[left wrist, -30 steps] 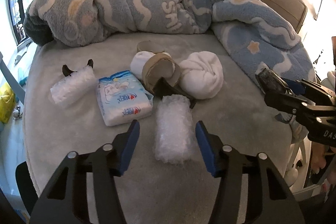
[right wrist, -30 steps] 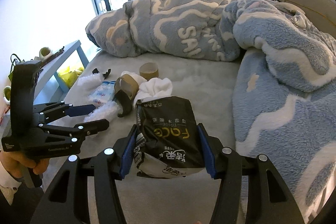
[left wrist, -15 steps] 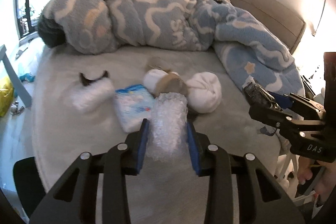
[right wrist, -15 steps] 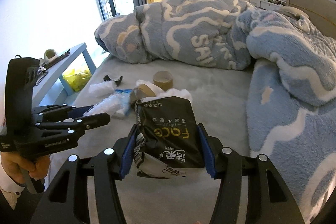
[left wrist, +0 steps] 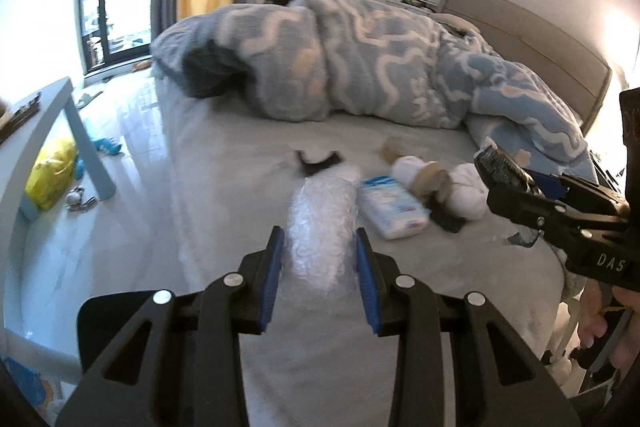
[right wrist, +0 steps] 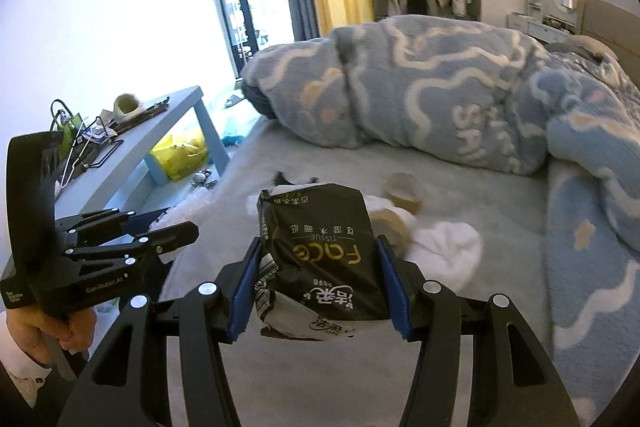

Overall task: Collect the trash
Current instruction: 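Grasp the bubble-wrap roll with the left gripper while the right gripper carries the snack bag, then lower both grippers over the black bin and open them to drop the items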

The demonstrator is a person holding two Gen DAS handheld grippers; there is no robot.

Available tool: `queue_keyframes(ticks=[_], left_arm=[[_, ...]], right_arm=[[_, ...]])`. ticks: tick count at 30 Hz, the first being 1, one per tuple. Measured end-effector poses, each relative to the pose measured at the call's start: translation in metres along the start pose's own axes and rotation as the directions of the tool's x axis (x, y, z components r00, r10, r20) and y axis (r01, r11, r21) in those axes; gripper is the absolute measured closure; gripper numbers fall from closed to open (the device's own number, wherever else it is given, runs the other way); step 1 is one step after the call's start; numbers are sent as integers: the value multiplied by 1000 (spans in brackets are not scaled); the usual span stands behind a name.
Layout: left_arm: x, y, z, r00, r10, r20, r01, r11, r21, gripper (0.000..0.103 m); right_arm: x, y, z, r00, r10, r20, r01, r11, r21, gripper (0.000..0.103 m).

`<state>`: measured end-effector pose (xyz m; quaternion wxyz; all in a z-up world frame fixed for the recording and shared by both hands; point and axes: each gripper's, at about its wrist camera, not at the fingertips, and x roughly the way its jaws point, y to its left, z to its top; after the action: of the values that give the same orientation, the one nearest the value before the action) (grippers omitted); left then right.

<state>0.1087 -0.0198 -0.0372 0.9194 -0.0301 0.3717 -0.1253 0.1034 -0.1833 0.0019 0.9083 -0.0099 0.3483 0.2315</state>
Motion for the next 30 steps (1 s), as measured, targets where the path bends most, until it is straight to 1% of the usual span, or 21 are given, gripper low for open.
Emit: queue_keyframes(ticks=[7, 12, 17, 24, 27, 30], left_arm=[[-13, 55, -15, 996, 88, -35, -89, 995, -51, 65], [-20, 93, -29, 990, 124, -69, -130, 988, -88, 65], [-26, 129, -43, 985, 134, -107, -148, 978, -144, 65], [-20, 168, -70, 968, 147, -202, -187, 963, -196, 65], [-15, 181, -83, 954, 162, -253, -215, 956, -199, 65], [-12, 196, -97, 946, 151, -287, -219, 950, -222, 65]], right_arm=[[20, 48, 13, 999, 43, -12, -43, 998, -38, 47], [36, 80, 15, 997, 72, -30, -74, 995, -67, 47], [51, 111, 17, 994, 97, -52, -101, 991, -91, 47], [69, 147, 17, 988, 132, -85, -141, 983, -116, 47], [75, 161, 16, 984, 147, -98, -159, 979, -125, 47], [81, 181, 15, 980, 166, -110, -181, 973, -141, 47]])
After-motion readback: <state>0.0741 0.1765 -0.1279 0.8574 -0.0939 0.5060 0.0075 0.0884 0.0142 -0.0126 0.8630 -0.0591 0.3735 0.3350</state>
